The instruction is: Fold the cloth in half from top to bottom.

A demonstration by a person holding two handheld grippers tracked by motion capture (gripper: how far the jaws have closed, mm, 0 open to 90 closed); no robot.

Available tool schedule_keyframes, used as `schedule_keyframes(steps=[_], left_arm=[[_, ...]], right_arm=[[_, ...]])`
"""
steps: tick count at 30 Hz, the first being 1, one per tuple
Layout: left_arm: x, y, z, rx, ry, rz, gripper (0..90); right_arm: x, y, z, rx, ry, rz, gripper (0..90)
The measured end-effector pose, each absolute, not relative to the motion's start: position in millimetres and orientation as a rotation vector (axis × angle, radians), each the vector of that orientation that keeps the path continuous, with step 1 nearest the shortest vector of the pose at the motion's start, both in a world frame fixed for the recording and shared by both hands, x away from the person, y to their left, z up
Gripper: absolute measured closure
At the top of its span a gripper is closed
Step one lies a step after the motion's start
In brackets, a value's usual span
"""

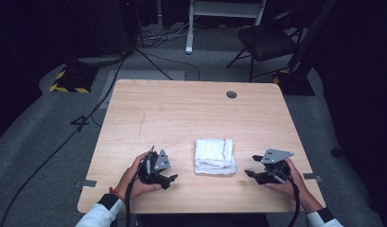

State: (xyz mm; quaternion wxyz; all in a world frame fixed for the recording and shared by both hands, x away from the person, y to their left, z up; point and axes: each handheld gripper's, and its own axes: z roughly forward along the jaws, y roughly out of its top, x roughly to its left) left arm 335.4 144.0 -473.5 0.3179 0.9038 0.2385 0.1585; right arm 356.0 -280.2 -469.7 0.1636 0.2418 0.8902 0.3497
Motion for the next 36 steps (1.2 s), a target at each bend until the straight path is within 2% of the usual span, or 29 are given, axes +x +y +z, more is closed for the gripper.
schedule_keyframes(steps=[21,36], left_arm=[[333.7,201.1,-485.3,2.343,0.780,0.409,22.1],[330.4,231.5,-491.7,2.310,0.898,0.455,21.1]], right_arm=[[351.8,-349.4,-484.7,0.962,2.440,0.967,30.9],[337.8,-395.4,-500.5,1.160,2.320,1.013,28.1]])
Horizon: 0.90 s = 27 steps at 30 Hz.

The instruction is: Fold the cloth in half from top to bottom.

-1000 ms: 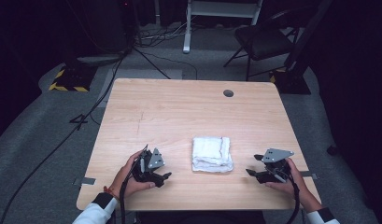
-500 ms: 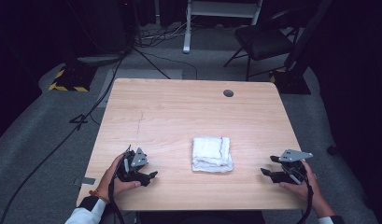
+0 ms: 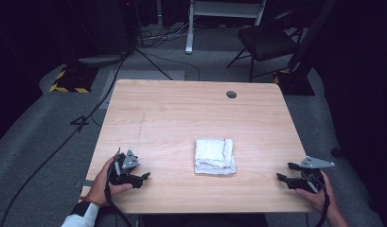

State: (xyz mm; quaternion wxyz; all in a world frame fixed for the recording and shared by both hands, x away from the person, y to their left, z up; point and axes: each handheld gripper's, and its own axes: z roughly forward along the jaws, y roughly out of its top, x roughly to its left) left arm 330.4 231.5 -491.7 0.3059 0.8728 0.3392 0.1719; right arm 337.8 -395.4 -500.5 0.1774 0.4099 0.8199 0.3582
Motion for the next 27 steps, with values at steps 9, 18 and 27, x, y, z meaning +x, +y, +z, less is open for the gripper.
schedule_keyframes(steps=[9,18,27], left_arm=[[330.0,254.3,-499.7,2.238,0.985,0.383,20.7],[327.3,261.8,-503.4,2.191,1.006,0.390,20.1],[327.3,261.9,-503.4,2.188,1.028,0.404,19.1]], right_arm=[[333.4,-404.6,-502.9,1.228,2.243,1.018,26.7],[333.2,-403.5,-503.1,1.225,2.240,1.005,26.4],[333.3,-403.1,-503.2,1.235,2.233,0.999,25.2]])
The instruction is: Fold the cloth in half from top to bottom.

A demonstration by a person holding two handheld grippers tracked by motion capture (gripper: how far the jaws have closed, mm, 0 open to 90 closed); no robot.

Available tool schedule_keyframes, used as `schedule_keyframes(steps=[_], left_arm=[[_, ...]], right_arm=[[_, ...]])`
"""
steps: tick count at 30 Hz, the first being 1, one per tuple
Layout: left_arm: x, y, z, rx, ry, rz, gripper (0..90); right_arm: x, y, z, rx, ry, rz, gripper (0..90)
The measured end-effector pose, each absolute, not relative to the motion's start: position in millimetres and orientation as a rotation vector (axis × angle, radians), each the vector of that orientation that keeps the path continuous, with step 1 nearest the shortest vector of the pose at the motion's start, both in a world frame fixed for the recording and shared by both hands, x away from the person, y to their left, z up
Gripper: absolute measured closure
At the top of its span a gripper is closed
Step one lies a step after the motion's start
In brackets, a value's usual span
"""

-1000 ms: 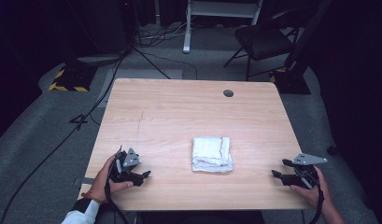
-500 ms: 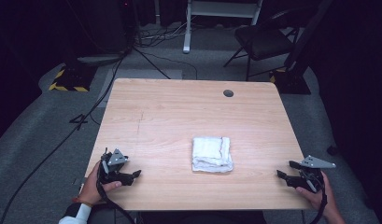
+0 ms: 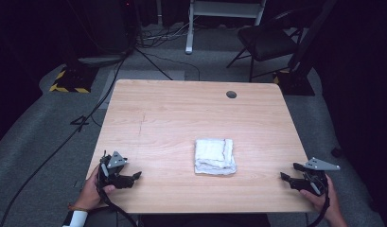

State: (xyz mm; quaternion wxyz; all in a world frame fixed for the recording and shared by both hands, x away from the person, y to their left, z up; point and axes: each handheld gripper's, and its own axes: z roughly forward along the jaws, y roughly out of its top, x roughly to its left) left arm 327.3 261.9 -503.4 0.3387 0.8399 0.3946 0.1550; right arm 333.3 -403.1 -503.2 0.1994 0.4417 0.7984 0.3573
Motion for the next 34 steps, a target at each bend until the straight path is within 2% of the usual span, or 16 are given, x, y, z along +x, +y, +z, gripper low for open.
schedule_keyframes(steps=[34], left_arm=[[329.1,261.3,-504.0,2.183,1.037,0.405,16.4]], right_arm=[[333.3,-403.1,-503.2,1.236,2.232,0.999,25.2]])
